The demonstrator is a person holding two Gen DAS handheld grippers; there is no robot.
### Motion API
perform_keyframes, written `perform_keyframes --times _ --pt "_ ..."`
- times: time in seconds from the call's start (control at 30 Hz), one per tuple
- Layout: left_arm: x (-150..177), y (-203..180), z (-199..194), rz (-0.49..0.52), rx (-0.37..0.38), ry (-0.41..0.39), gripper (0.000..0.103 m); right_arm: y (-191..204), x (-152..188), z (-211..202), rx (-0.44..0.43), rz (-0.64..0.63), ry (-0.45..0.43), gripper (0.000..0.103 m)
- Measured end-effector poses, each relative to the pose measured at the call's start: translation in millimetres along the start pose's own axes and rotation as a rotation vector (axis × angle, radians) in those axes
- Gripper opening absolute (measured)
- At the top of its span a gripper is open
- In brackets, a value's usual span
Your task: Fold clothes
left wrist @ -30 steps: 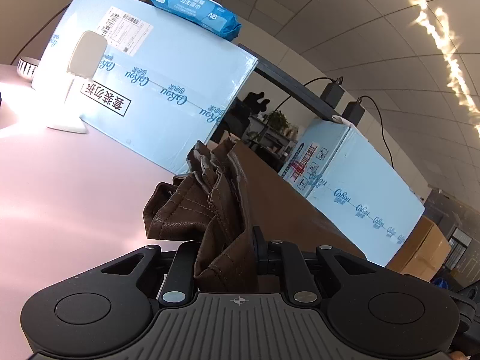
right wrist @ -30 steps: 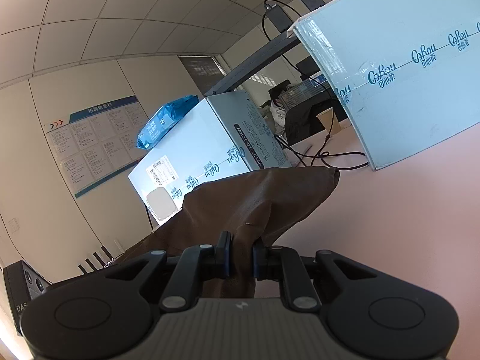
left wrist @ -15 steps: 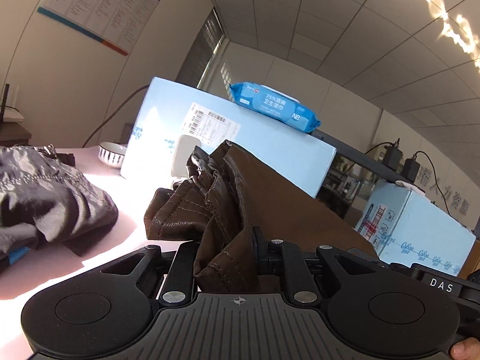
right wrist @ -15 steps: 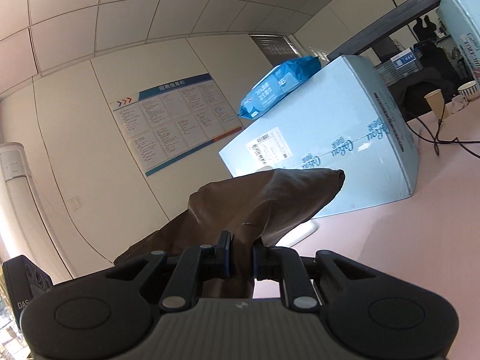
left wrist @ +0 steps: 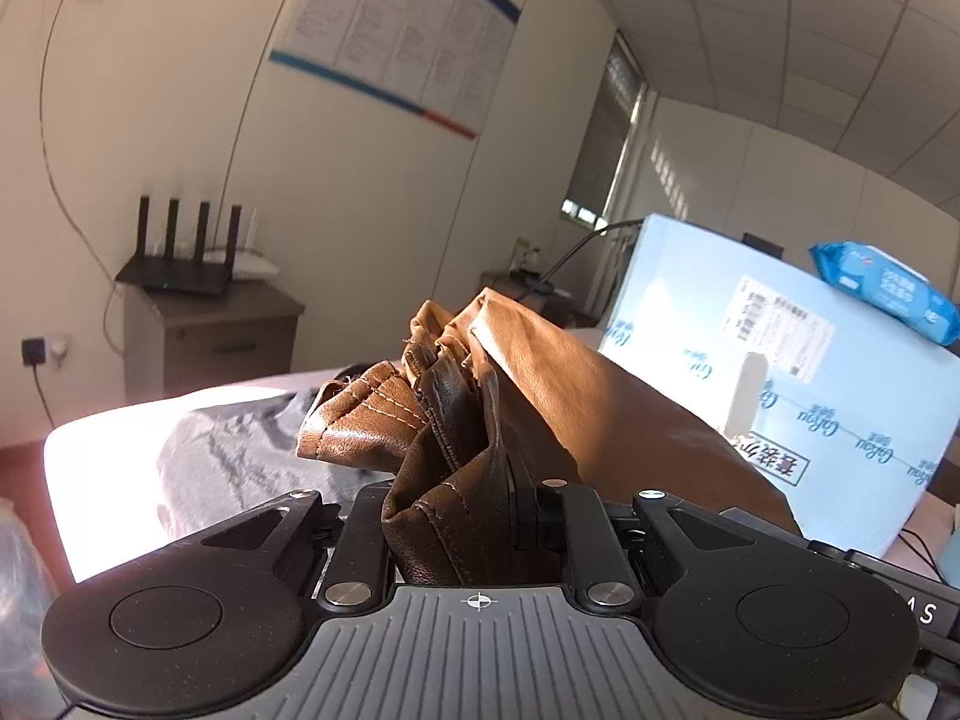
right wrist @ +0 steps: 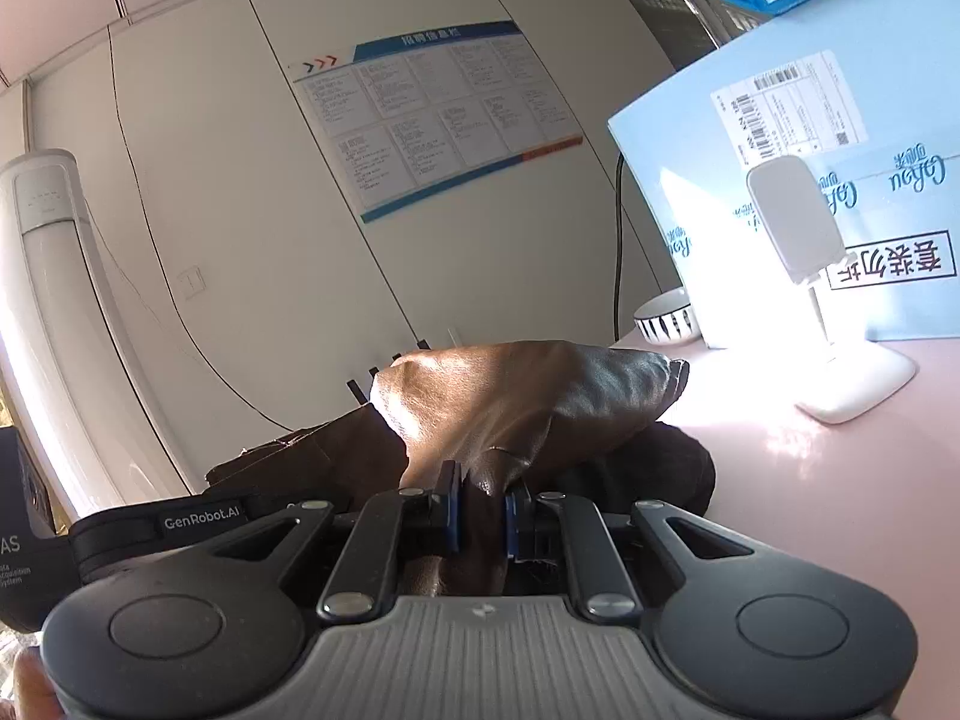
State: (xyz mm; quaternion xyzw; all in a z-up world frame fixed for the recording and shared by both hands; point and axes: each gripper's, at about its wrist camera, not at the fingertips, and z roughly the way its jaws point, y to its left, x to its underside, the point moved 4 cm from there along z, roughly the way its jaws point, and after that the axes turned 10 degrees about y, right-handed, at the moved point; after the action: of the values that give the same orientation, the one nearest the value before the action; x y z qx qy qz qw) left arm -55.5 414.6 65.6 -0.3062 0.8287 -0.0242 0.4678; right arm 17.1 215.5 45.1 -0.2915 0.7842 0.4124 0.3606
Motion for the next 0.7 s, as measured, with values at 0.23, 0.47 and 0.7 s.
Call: perform_keyframes --times 0.23,0.47,0.7 --pt "5 14 12 0.035 -0.039 -0.008 0.025 -2 14 29 0.046 0.031 0.049 0.023" --pt "13 13 2 0.070 -0.011 -0.004 0.089 -6 16 32 0.041 0.058 0.043 0.083" --pt "12 11 -42 0.253 -0.302 -0.083 0.102 8 19 28 0.114 -0.017 0.000 0.095"
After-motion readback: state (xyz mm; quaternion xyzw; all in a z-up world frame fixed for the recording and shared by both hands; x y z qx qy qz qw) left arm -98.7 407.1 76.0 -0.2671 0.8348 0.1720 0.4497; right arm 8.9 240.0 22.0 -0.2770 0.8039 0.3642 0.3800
